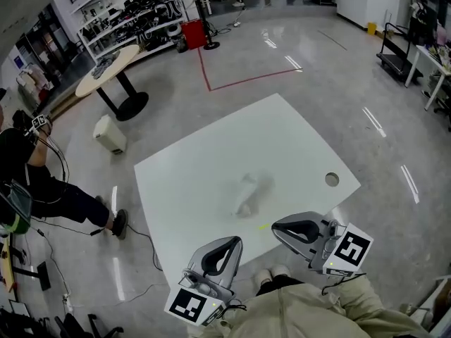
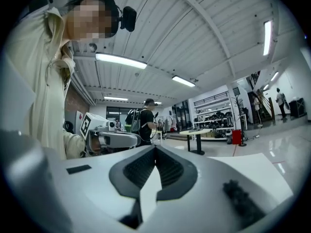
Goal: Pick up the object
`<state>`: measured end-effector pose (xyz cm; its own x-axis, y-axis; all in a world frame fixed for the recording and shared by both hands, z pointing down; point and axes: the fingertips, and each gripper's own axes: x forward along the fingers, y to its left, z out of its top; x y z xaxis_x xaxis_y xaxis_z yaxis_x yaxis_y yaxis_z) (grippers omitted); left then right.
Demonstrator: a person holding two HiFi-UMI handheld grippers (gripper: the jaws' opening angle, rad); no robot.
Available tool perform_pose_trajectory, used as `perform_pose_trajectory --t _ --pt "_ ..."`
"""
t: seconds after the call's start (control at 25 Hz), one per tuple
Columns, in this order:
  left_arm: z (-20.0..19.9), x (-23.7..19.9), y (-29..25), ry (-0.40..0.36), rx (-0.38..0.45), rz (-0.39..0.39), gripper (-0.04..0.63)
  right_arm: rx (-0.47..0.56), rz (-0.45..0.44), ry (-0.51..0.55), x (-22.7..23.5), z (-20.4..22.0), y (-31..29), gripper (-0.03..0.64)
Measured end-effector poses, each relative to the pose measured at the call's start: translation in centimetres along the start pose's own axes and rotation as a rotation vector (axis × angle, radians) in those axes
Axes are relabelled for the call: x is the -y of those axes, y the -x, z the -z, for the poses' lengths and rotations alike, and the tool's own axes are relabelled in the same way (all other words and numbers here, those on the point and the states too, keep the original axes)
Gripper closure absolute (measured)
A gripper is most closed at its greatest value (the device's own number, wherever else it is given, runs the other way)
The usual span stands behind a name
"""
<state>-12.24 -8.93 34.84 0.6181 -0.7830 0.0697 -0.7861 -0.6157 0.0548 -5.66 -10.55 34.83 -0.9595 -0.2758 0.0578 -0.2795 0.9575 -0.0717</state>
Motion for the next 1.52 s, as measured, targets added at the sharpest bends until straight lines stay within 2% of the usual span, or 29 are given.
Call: perform_pose_trajectory --t 0.12,0.36,0.68,0.84,1.12,1.32,1.44,1.52 --pt "0.6 -0.4 -1.2 0.022 -0.031 -0.006 0.590 -0.051 0.008 0.009 1.5 1.2 -0.5 0.614" --pt "2.1 -2.5 -3.0 0.040 -0.072 -0.027 0.589 -0.110 -0.010 -0.038 4.2 3.5 -2.6 0.614" --pt "3.6 -3.8 -5.4 0.082 -0.097 -0.033 0.589 -0.219 0.067 -0.053 8.8 8.2 -5.0 0.614" --pt "5.0 -4.6 -6.3 0.104 -0.156 -0.034 0.589 -0.273 0.100 -0.044 10.7 10.2 -6.7 0.614" --pt "6.9 -5.9 -7.9 0.126 -0.181 -0.040 0.589 -0.359 0.165 0.018 15.3 12.5 -9.4 0.612" --pt "7.9 -6.9 -7.9 0.164 -0.191 -0.050 0.589 -0.413 0.163 0.042 17.1 14.3 -12.0 0.486" --pt "8.1 -7.7 -7.8 0.137 -0.166 -0.061 0.589 -0.469 0.139 0.040 17.4 15.8 -13.3 0.440" --pt "8.0 -8.0 -8.0 0.148 -0.174 -0.065 0.589 -0.503 0.139 0.034 17.8 16.6 -14.0 0.428"
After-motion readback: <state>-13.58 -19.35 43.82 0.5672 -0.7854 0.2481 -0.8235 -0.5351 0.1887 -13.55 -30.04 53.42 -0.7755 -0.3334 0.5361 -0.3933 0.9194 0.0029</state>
